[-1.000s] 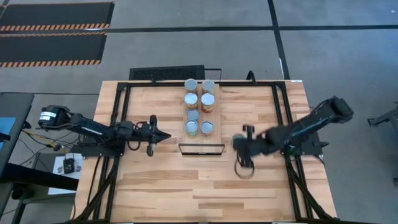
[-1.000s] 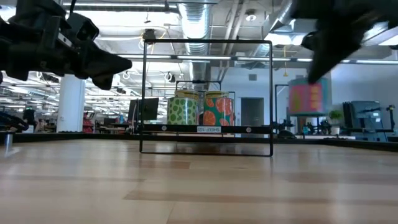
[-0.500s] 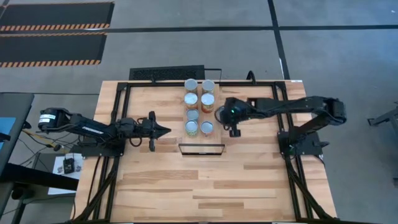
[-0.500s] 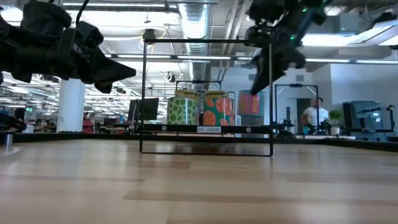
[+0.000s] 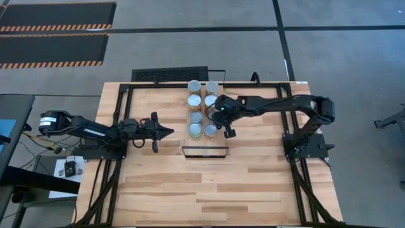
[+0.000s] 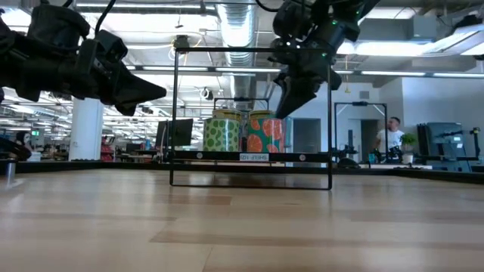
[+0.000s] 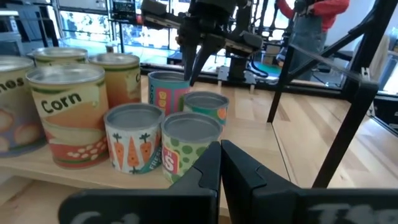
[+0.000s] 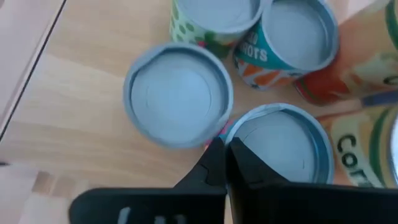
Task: Pick and place cans onto a shelf
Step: Put the blue canned corn on the shelf, then return to Home Position
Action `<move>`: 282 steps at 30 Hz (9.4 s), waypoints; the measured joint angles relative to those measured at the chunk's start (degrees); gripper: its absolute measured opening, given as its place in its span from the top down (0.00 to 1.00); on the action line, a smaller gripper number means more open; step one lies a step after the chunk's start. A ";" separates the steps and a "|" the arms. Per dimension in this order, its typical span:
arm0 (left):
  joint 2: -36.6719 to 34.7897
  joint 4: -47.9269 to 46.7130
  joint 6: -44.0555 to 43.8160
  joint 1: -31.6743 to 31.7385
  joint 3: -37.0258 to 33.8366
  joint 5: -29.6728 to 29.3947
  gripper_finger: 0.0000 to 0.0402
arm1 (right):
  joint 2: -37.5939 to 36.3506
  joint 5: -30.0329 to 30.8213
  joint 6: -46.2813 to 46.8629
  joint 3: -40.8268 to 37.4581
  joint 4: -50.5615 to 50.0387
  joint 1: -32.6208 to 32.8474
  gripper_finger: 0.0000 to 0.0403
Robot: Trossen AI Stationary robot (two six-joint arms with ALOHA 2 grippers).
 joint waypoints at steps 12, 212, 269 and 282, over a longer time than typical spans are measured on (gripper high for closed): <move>0.00 -1.16 -0.54 -0.02 -0.03 0.04 1.00 | 1.34 -1.27 -2.33 0.35 2.07 0.04 0.96; -62.25 -56.37 -4.98 0.81 -0.14 -2.01 1.00 | -92.67 9.46 29.53 -67.01 30.21 -3.28 0.87; -62.25 -56.35 -5.14 0.83 -0.14 -1.99 1.00 | -92.67 9.31 29.55 -67.01 30.32 -3.30 0.87; -62.25 -56.35 -5.14 0.81 -0.14 -1.99 1.00 | -92.67 9.33 29.55 -67.03 30.32 -3.29 0.87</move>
